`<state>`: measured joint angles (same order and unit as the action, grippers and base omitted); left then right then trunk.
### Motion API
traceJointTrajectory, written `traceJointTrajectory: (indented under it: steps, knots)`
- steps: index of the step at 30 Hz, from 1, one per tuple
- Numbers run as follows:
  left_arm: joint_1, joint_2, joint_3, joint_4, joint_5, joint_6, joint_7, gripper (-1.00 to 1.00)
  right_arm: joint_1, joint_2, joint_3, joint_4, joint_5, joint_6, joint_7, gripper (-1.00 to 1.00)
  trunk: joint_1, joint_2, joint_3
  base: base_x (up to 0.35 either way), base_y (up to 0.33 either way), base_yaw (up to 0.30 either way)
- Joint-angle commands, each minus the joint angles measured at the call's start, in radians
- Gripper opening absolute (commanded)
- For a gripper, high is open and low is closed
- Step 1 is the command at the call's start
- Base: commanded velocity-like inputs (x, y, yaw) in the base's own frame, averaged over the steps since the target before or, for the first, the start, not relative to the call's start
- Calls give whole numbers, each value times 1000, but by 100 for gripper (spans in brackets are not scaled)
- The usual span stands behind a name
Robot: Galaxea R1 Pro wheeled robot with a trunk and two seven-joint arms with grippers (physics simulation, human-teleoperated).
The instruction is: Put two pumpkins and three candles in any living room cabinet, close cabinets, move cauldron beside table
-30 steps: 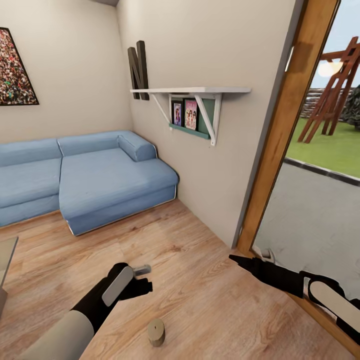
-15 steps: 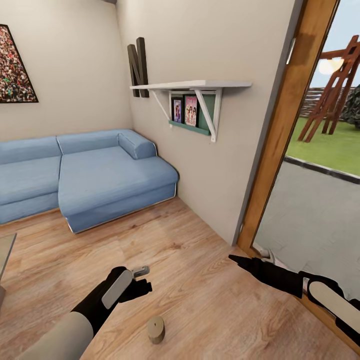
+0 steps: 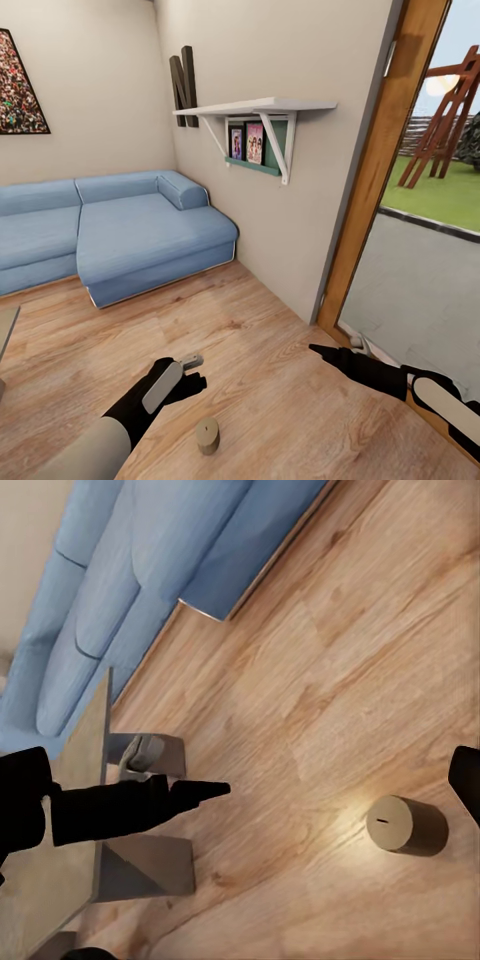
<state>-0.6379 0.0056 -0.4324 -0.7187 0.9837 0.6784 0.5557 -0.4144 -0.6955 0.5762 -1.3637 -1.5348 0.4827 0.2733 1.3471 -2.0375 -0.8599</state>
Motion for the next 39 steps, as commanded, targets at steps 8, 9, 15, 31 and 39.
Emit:
traceJointTrajectory:
  steps: [8, 9, 15, 31, 39]
  knots:
    - [-2, -55, -12, 61, 5, -43, 10, 100, -1, -1, 2, 2, -8, 2, 1, 100, 0, 0, -1, 0, 0, 0]
    - [-2, -58, -12, 61, 5, -45, 11, 100, -1, -1, 2, 3, -8, 2, 1, 100, 0, 0, -1, 0, 0, 0]
    - [-2, -50, -11, 61, 4, -49, 10, 100, -1, -1, 0, 3, -10, 1, -1, 100, 0, 0, -1, 0, 0, 0]
    - [-6, -21, -3, 61, 6, -48, 9, 100, -1, 0, -1, 2, -7, 3, -5, 100, 0, 0, 9, 0, 0, -48]
    - [-8, -2, -2, 62, 7, -47, 8, 100, -1, 1, 0, 2, -5, 2, -5, 100, 0, 0, 9, 197, 0, -1]
